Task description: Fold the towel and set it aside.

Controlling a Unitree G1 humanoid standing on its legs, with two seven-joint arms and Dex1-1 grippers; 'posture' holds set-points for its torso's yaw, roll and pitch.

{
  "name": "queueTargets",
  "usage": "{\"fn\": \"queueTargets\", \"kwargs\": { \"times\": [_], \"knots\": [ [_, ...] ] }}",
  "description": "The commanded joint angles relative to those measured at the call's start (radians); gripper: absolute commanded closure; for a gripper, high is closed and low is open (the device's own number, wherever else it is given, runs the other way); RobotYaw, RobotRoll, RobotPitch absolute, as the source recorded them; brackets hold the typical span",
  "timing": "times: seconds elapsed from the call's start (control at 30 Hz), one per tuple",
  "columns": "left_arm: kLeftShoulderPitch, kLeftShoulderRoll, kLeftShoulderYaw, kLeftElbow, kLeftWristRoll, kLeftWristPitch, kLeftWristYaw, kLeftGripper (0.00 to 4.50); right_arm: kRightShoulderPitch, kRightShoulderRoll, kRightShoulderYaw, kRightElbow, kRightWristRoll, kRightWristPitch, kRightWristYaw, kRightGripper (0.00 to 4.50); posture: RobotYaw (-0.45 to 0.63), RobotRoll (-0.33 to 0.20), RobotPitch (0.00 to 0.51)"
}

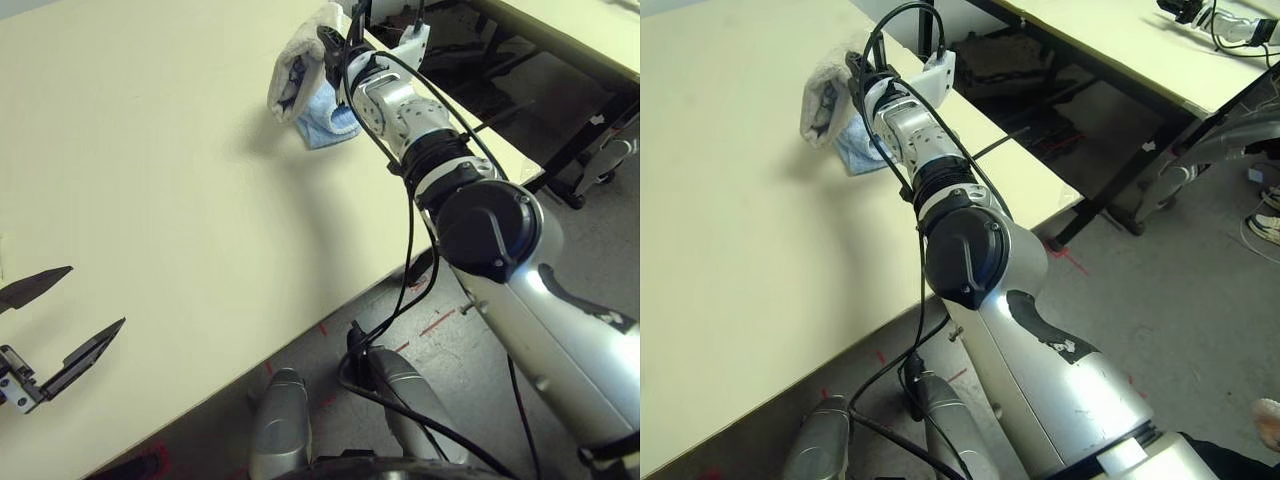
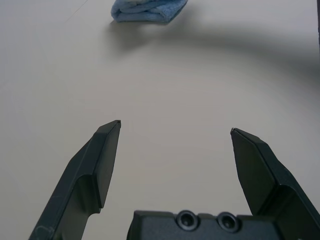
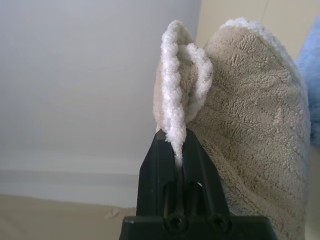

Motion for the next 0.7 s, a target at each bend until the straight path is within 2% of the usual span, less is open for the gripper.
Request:
{"fn": "queueTargets", "kwargs": {
  "times": [0.03, 0.43, 0.7],
  "knots": [
    [0.008, -0.003, 0.009, 0.005, 0.000, 0.004, -0.010, 0.00, 0.001, 0.002, 0.007, 0.008, 0.001, -0.003, -0.007, 4.46, 0.13, 0.000, 0.263],
    [-0.024, -0.001, 0.046, -0.014, -0.074, 0.074, 0.060, 0.00, -0.007, -0.001, 0.018, 0.008, -0.008, 0.006, 0.002, 4.46, 0.14, 0.000, 0.268],
    [-0.022, -0.009, 0.056, -0.022, -0.076, 0.091, 0.064, 0.00, -0.007, -0.003, 0.022, 0.008, -0.007, 0.008, 0.006, 4.46, 0.14, 0.000, 0.280]
  ]
}}
